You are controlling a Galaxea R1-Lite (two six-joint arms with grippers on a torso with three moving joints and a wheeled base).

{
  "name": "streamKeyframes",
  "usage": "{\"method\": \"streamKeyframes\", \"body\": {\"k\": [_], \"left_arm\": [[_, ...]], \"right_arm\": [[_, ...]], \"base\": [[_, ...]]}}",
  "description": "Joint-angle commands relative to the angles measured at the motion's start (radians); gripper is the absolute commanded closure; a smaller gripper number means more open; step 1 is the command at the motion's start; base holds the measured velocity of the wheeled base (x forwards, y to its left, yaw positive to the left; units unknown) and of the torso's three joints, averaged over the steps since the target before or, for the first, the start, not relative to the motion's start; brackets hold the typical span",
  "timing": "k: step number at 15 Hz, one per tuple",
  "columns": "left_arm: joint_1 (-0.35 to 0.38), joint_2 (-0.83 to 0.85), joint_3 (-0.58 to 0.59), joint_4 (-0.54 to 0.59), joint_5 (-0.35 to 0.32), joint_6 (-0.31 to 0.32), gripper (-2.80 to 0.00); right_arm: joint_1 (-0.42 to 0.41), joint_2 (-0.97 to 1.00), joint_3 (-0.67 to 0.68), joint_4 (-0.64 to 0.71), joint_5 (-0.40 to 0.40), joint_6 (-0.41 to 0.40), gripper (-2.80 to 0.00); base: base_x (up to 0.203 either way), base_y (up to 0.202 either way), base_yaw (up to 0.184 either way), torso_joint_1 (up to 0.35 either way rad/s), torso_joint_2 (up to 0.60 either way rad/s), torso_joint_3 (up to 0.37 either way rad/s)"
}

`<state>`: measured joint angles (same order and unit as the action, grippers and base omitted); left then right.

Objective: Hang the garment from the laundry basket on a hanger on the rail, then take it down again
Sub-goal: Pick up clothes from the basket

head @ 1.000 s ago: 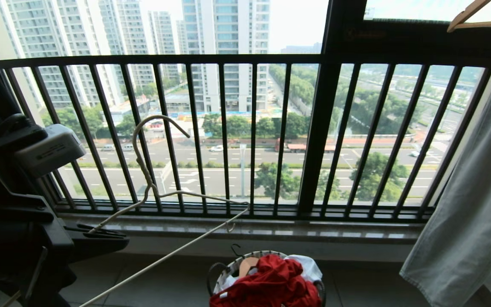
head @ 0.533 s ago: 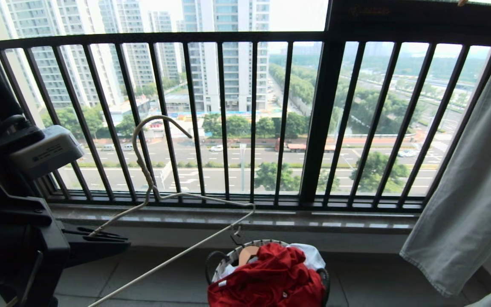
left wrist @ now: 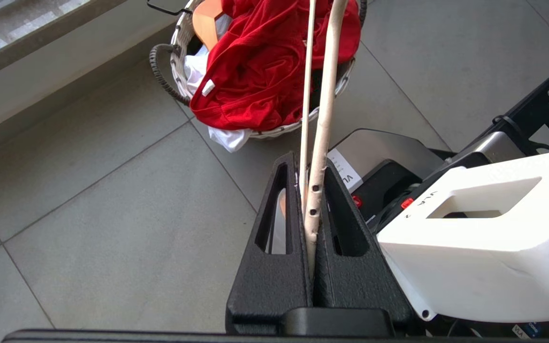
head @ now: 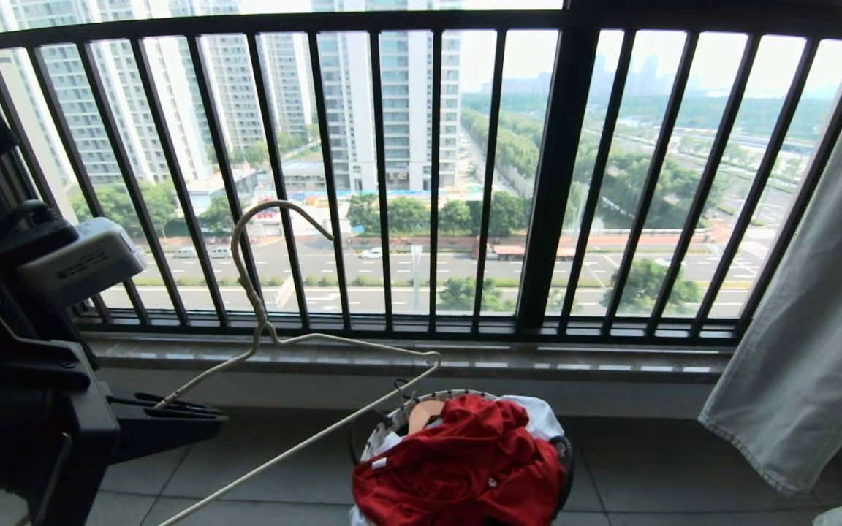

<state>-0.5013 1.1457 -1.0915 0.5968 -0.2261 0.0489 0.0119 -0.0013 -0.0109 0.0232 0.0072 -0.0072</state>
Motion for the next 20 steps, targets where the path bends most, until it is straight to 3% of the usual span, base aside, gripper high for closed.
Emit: {"method": "streamKeyframes", "body": {"k": [1, 20], "left_arm": [[0.0, 0.003, -0.001, 0.003, -0.001, 0.0, 0.0], [0.0, -0.026, 0.001, 0.003, -0.007, -0.003, 0.0]], "right_arm": [[0.0, 0.001, 0.0, 0.0, 0.0, 0.0, 0.0], [0.0, 0.001, 0.0, 0.0, 0.0, 0.0, 0.0]], "base": [[0.0, 0.0, 0.0, -0.015, 0.11, 0.101], [0.0, 0.0, 0.0, 0.0, 0.01, 0.006]]}}
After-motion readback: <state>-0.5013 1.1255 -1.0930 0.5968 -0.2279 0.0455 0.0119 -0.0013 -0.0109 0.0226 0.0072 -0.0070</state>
